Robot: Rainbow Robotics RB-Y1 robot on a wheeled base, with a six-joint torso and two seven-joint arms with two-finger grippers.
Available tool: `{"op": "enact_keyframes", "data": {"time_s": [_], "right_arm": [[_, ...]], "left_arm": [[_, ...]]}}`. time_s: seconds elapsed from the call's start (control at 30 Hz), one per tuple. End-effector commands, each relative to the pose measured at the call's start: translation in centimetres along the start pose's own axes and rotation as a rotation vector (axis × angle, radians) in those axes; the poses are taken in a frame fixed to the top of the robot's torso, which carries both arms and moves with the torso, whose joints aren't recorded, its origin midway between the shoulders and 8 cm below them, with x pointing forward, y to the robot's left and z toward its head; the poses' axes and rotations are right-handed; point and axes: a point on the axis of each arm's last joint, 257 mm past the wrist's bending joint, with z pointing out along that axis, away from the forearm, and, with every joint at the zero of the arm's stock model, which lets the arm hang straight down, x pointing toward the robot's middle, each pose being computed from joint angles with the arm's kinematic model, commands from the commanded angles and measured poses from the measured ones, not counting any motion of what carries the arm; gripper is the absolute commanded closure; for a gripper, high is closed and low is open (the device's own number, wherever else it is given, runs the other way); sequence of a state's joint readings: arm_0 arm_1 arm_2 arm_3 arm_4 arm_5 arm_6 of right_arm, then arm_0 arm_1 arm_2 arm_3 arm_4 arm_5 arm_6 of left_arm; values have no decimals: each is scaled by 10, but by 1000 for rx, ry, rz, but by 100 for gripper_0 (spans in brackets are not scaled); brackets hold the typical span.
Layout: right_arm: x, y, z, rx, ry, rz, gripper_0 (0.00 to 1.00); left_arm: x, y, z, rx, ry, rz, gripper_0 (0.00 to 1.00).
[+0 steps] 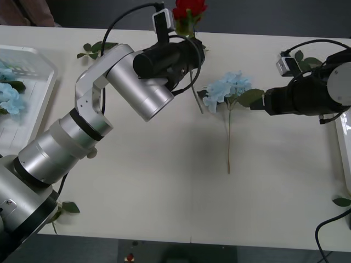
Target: Put the red flowers into the right box and the blue flowers into the left box
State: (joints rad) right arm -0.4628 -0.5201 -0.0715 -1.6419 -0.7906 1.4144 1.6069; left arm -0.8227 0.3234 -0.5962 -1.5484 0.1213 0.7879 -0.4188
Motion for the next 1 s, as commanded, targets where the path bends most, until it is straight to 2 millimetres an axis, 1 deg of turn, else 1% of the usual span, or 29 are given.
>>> {"op": "enact_keyframes", "data": {"time_s": [0.03,0.1,0.13,0.2,0.33,0.4,0.43,0.5,0.53,0.6,0.67,0.8,1.0], "right_arm": [[-30,15,-32,-80,-64,-103,0],[-28,15,-46,-118,-63,-124,0],[-27,15,-49,-125,-62,-132,0],[-25,13,-64,-161,-62,-151,0],[-21,13,-86,-218,-69,-190,0],[-18,13,-99,-256,-81,-214,0],[-17,12,-102,-263,-84,-218,0],[-17,16,-112,-299,-100,-244,0],[-17,16,-115,-305,-105,-249,0],[-19,20,-123,-336,-123,-255,0],[-22,23,-131,-359,-142,-262,0],[-29,31,-145,-405,-181,-272,0],[-38,49,-170,-504,-245,-276,0]], "left_arm": [[-57,-68,-17,114,-104,-70,100],[-68,-86,-24,152,-133,-117,100],[-70,-89,-25,161,-140,-131,100],[-82,-102,-30,192,-181,-175,100],[-96,-118,-36,230,-225,-223,100],[-104,-131,-40,256,-245,-251,100],[-106,-134,-41,262,-248,-259,100],[-115,-150,-46,293,-265,-295,100],[-116,-154,-48,301,-270,-304,100],[-124,-168,-53,328,-294,-330,100],[-130,-175,-57,343,-315,-347,100],[-132,-183,-61,358,-333,-356,100],[-121,-191,-61,367,-331,-354,100]]}}
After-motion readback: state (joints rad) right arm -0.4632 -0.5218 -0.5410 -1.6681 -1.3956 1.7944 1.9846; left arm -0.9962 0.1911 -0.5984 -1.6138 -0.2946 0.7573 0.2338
